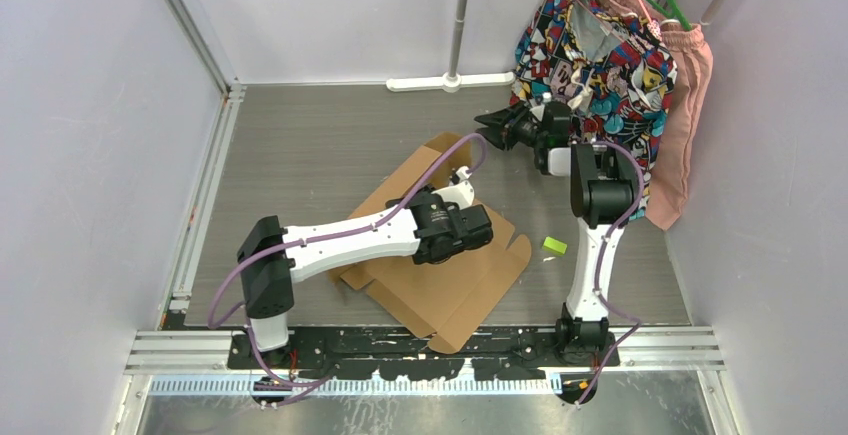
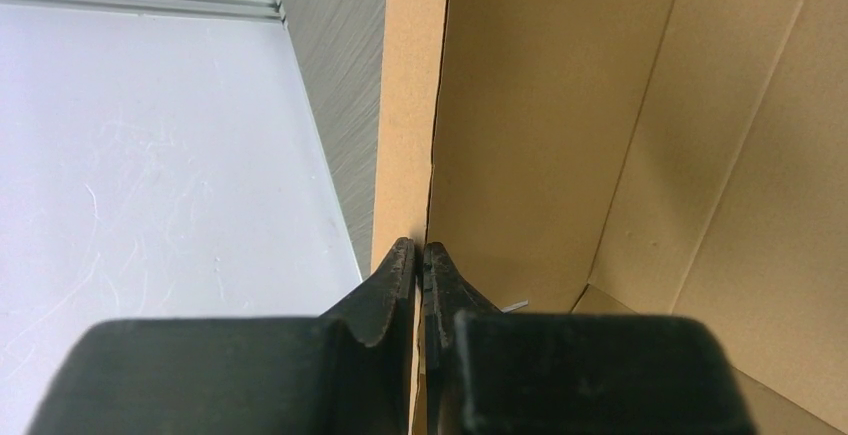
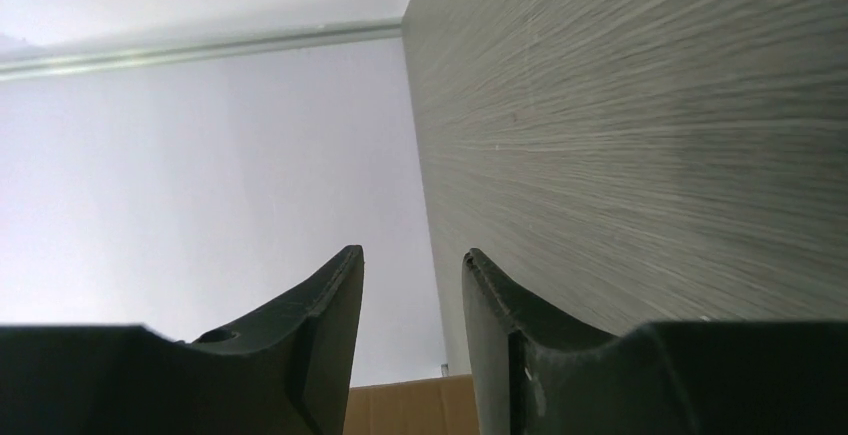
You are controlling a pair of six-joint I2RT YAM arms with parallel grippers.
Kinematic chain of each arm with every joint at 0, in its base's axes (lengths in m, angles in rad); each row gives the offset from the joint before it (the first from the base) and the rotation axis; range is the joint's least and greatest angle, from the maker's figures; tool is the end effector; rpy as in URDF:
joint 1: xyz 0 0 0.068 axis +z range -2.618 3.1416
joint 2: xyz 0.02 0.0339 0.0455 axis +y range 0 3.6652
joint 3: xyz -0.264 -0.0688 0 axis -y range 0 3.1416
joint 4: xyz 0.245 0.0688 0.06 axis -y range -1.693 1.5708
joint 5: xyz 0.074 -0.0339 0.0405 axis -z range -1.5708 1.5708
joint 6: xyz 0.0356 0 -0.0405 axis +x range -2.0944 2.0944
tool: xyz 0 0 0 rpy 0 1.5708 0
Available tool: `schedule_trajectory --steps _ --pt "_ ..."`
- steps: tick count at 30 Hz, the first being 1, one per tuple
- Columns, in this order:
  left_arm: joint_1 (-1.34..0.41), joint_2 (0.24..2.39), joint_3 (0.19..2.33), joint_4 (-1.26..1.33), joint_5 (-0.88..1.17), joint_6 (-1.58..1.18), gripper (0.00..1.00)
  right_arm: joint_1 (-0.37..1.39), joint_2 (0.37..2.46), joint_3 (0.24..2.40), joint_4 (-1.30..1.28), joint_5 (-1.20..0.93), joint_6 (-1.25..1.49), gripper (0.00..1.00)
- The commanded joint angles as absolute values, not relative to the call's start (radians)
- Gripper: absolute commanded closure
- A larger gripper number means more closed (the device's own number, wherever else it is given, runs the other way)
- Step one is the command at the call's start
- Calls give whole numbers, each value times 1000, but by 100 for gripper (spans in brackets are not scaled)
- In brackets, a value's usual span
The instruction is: Fold the paper box
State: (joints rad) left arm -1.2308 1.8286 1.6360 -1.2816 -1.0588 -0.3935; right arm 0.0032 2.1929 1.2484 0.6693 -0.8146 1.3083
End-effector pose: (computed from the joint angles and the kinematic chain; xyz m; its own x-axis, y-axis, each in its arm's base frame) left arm 0.1453 -0.3178 0.2898 -0.4729 0.7736 -0.4218 0.2734 0.5839 0.7644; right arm 0.4607 0.0274 0.1380 -0.7487 0.6603 -0.0588 0.0802 0.1783 0.9807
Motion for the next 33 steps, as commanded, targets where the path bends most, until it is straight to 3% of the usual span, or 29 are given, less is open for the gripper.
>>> schedule_trajectory --steps 1,11,22,33 --pt "-1241 1838 1678 -1278 -1071 -420 96 56 2242 1315 783 -909 1380 53" --pt "-1245 1849 1674 -1277 -1069 -426 96 167 2255 1284 805 -970 1364 53" --pt "-1244 1868 1660 -1272 -1068 -437 96 185 2115 1120 802 -954 1302 54" --pt "-1223 1836 1633 -1238 -1058 -428 94 209 2002 1113 707 -949 1252 55"
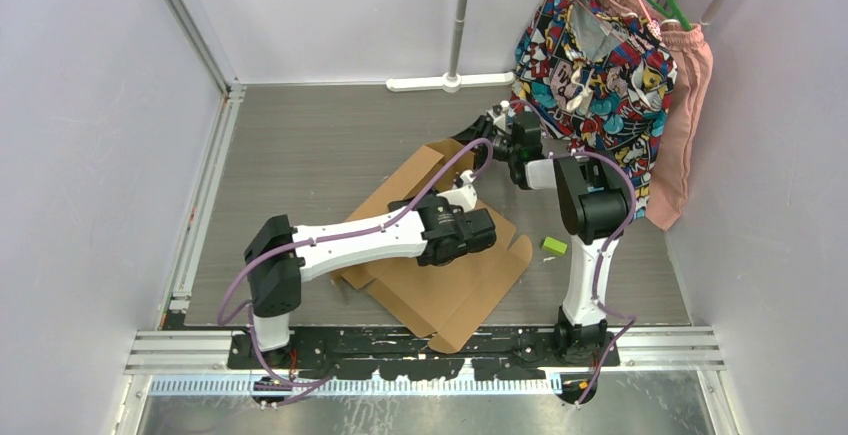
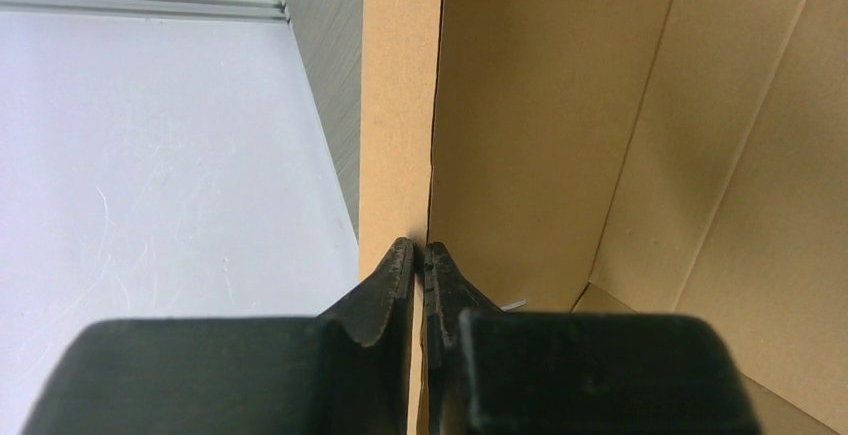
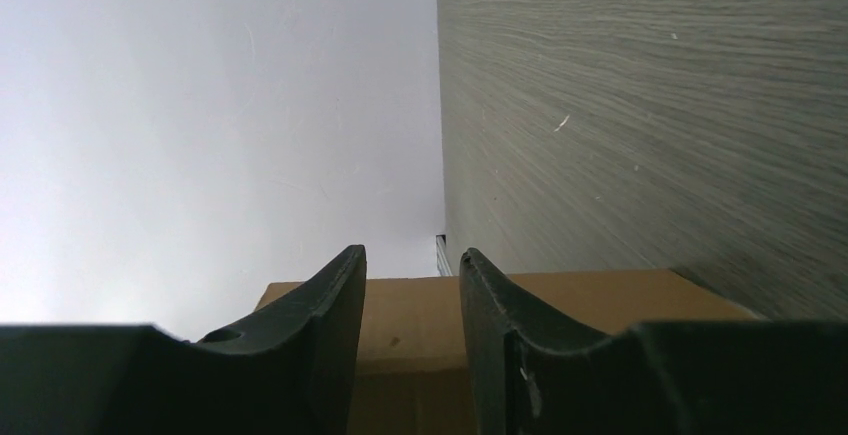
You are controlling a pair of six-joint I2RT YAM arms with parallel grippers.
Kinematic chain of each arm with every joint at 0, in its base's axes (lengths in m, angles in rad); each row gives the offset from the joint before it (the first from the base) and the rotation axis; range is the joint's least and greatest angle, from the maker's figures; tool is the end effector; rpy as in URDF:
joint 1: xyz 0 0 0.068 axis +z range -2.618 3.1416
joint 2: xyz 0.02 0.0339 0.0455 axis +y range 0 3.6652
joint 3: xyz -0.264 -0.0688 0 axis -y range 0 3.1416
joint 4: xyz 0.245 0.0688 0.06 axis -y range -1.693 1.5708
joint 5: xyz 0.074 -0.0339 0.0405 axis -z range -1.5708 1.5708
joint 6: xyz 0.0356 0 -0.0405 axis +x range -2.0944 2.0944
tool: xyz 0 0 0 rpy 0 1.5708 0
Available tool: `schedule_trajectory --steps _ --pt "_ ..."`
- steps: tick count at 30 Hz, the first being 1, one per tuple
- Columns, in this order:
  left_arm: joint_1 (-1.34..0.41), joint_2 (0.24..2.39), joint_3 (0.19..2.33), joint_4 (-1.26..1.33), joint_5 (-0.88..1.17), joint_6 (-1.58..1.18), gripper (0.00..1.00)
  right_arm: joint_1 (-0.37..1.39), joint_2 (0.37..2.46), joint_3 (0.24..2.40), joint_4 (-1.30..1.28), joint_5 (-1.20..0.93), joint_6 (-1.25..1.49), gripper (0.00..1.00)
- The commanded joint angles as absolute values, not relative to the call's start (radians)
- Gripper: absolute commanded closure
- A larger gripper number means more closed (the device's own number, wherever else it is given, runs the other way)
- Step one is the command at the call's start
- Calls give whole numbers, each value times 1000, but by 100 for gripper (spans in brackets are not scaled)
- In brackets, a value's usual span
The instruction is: Fold the paper box
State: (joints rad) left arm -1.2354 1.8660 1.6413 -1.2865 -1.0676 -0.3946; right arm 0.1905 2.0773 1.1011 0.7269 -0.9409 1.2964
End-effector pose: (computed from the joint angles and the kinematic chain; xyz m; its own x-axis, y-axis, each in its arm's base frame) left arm 0.1461 -0.3244 0.2790 -0.4718 0.7902 -0.3912 0.2782 0.5544 0.7844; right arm 0.4139 0.1091 0.1516 -0.9132 0.4014 -0.0707 -0.0054 0.1615 0.9869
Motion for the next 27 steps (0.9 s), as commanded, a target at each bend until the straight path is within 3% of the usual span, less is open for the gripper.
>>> schedule_trajectory --steps 1,27 --pt "-1218 1827 1623 -1230 -1056 -425 94 212 1997 1117 697 -950 1247 55" --pt "-1091 1729 1542 -1093 -1027 -317 93 249 2029 1212 553 -913 1166 55"
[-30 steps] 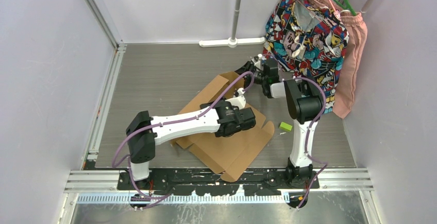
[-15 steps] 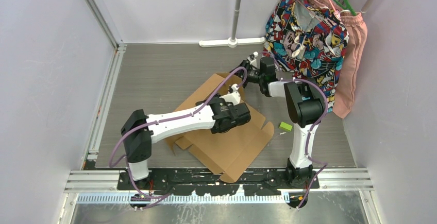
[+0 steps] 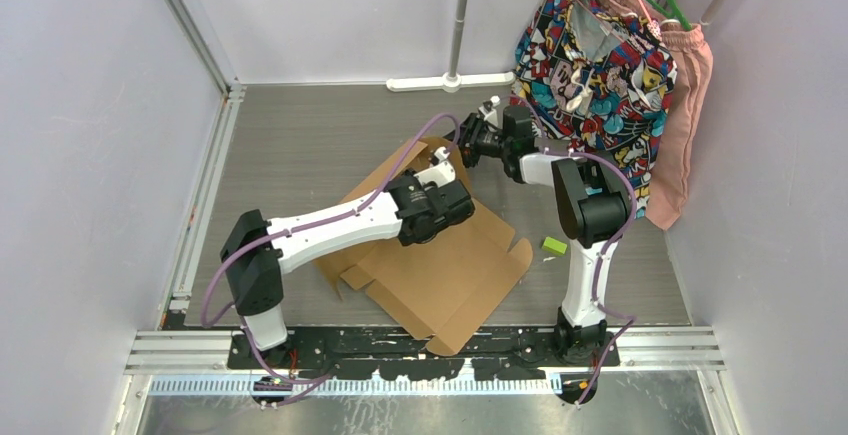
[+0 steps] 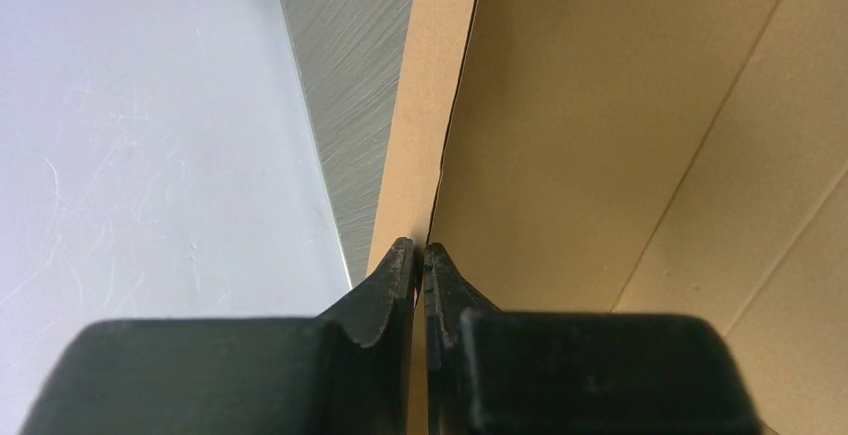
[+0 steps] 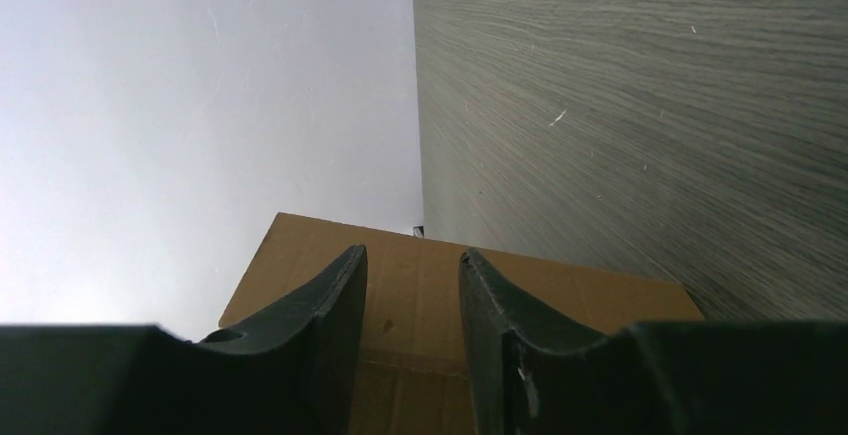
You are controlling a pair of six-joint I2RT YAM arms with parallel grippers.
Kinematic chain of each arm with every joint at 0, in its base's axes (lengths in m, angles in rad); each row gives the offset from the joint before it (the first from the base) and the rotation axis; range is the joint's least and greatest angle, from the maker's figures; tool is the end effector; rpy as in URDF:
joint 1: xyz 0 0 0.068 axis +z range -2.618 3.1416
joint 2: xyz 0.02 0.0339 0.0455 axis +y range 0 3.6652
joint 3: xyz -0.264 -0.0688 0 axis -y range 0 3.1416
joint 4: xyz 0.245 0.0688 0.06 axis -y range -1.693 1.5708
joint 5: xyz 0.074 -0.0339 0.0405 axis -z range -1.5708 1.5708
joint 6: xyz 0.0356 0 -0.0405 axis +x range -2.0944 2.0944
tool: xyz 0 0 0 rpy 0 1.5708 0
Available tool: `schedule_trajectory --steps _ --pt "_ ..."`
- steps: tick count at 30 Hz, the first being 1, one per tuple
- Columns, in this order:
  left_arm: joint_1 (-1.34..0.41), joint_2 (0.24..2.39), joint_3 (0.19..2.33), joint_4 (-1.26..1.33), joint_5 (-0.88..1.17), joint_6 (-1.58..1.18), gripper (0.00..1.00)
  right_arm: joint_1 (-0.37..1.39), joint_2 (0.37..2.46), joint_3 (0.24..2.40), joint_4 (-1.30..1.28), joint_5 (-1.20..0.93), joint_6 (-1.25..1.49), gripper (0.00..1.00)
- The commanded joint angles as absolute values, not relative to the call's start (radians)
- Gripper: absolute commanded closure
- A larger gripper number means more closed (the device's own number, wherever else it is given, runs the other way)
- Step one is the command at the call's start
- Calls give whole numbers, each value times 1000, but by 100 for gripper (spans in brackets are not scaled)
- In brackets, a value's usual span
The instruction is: Fold the paper box
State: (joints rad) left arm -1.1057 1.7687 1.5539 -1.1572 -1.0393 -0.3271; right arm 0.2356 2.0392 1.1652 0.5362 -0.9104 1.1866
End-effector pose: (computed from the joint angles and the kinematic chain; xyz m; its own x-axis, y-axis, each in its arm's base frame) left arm 0.1809 -0.2921 0.2885 -0.5374 0.7078 -0.4585 0.2154 0.6409 0.7368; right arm 0.4143 0.1284 0.1679 -0.9253 0.3628 -0.1110 -0.0265 0.2301 0.9728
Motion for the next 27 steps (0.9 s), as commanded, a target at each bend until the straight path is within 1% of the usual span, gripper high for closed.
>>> schedule_trajectory --steps 1,14,22,27 --pt "-1086 1728 1538 -1087 -1023 -314 93 249 2032 1217 554 -911 1165 55" --pt "-1037 1704 1516 -1046 -1004 -277 93 260 2077 1289 516 -911 1157 55" --pt "-1026 1700 1515 -1040 -1001 -264 93 263 2075 1289 505 -913 1151 55" --pt "-1028 1690 1528 -1054 -998 -270 95 266 2040 1253 484 -914 1126 55"
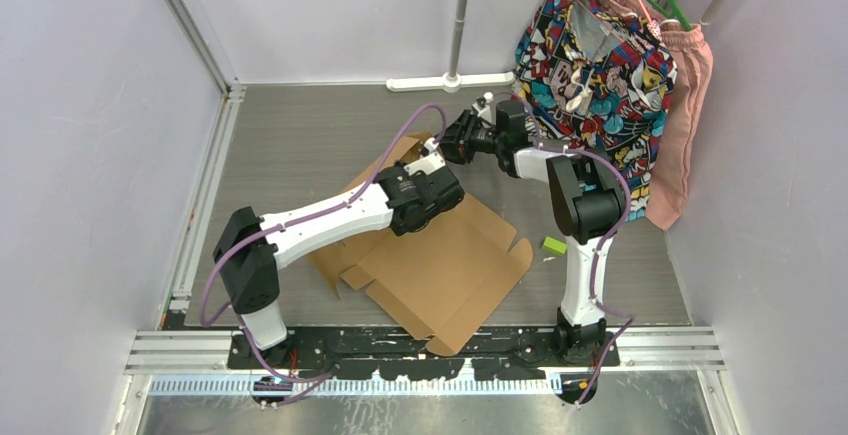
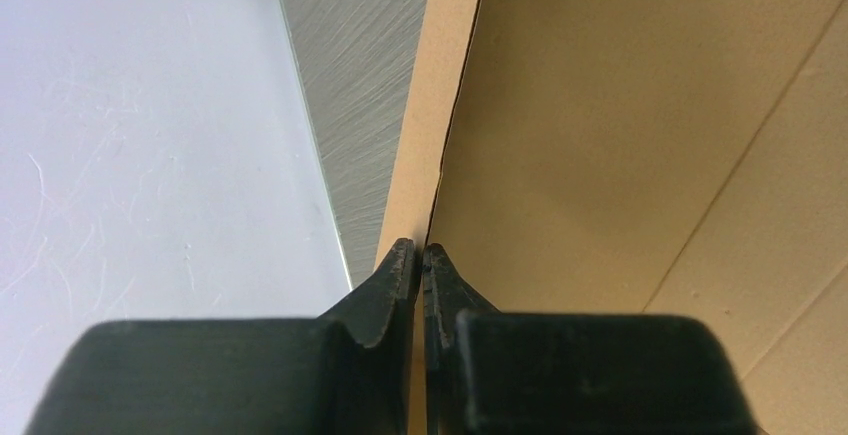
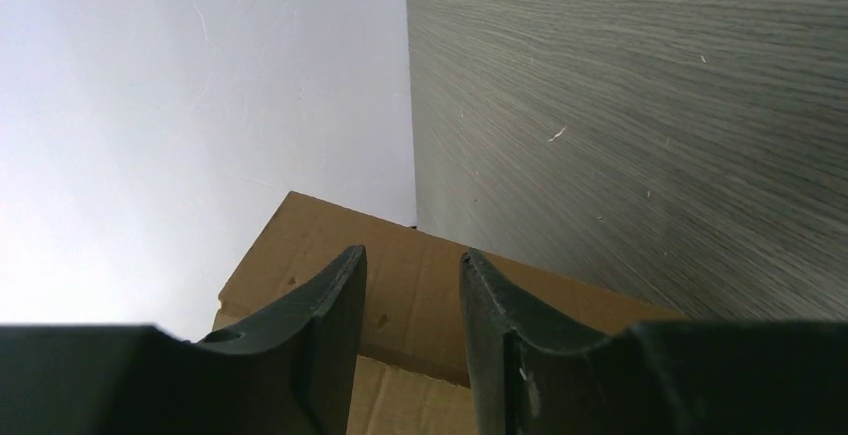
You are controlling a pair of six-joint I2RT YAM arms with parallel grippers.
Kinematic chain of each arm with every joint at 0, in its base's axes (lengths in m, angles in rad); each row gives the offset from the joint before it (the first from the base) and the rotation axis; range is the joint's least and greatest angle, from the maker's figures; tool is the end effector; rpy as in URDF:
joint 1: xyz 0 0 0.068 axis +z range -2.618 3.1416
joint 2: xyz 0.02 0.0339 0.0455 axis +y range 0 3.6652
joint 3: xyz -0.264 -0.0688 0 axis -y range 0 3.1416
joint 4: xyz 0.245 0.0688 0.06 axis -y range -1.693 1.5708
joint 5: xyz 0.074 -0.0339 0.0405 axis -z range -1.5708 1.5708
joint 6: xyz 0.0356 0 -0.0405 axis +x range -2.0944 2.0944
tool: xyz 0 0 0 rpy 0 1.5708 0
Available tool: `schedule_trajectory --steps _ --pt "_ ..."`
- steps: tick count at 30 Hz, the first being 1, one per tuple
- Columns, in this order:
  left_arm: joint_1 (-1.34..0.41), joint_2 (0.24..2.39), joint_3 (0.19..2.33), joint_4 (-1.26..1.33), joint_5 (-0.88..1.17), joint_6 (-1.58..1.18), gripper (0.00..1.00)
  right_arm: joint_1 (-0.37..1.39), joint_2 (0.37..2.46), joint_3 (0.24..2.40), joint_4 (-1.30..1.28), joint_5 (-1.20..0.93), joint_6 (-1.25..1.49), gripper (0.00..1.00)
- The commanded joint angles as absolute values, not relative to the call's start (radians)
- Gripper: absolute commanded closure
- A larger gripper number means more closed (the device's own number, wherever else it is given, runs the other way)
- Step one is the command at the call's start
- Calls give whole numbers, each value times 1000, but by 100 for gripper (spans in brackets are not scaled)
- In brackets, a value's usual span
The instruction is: Fold the paper box
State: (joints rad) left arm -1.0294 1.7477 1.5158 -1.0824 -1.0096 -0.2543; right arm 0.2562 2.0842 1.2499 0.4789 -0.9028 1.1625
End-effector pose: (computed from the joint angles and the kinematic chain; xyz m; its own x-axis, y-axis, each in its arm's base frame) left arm 0.2022 -0.2778 0.2856 -0.5693 0.6870 -0.4515 0.2089 0.6521 0.7288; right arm 0.4270 0.1407 0.1688 -0.9312 0.3438 -0.1215 -0.0361 0.2448 0.9689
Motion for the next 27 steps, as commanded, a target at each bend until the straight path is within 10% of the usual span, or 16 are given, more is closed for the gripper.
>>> schedule_trajectory --steps 1,27 --pt "-1031 1687 1529 -1056 -997 -270 95 266 2031 1241 483 -915 1121 55" --pt "-1172 1826 1658 -1221 -1086 -387 97 257 1809 905 520 -908 980 55"
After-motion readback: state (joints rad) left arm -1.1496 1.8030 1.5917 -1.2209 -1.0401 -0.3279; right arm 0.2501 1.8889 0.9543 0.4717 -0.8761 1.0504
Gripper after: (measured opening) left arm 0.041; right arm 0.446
